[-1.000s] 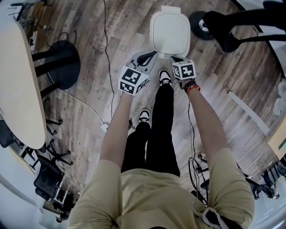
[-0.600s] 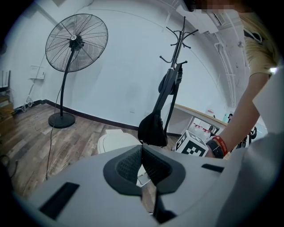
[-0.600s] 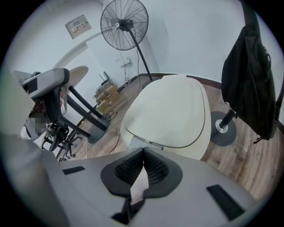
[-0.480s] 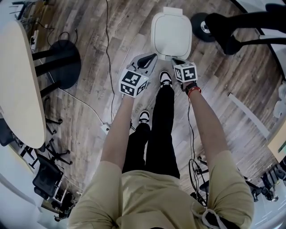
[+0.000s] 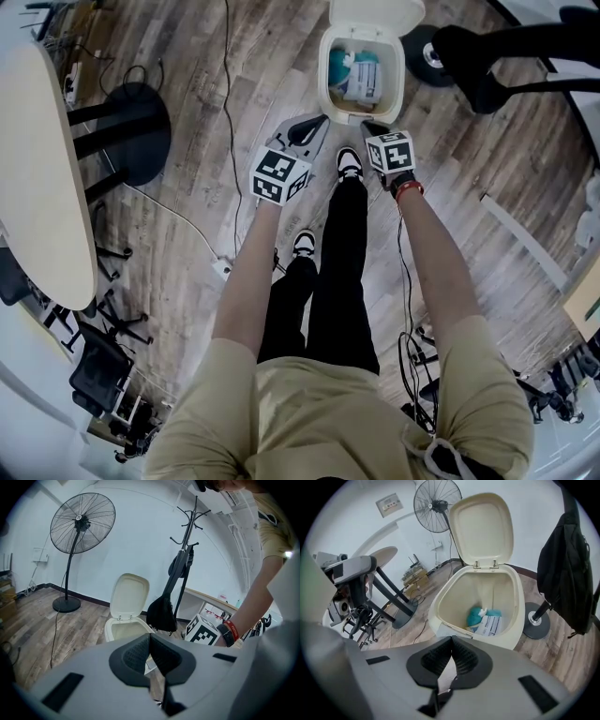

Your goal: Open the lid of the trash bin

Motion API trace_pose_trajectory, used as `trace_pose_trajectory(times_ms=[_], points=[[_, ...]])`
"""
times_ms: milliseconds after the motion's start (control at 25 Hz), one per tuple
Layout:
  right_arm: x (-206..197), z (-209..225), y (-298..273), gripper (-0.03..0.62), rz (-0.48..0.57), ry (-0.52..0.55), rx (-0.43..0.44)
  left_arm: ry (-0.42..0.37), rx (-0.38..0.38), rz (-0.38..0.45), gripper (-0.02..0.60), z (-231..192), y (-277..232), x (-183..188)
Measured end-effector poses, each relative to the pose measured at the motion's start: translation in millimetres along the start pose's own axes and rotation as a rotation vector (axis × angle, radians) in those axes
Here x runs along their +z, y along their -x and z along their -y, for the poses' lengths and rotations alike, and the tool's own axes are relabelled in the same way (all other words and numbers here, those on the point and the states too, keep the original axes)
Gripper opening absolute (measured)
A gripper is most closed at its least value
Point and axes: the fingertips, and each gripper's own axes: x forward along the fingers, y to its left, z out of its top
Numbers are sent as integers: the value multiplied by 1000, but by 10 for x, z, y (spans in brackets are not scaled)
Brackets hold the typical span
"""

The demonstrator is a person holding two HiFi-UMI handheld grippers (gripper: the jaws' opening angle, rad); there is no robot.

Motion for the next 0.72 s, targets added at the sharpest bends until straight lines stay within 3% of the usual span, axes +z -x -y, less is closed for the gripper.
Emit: trace_pose_trajectory(times_ms=[160, 320, 720], points=[[9, -1, 3, 15, -4, -18, -6, 2, 0, -6, 23, 9, 27, -9], [122, 16, 104, 15, -2, -140, -4, 1, 5, -9, 23, 22, 74, 58], [419, -368, 856, 15, 67, -136, -1, 27, 27, -14, 23, 373, 570, 368]])
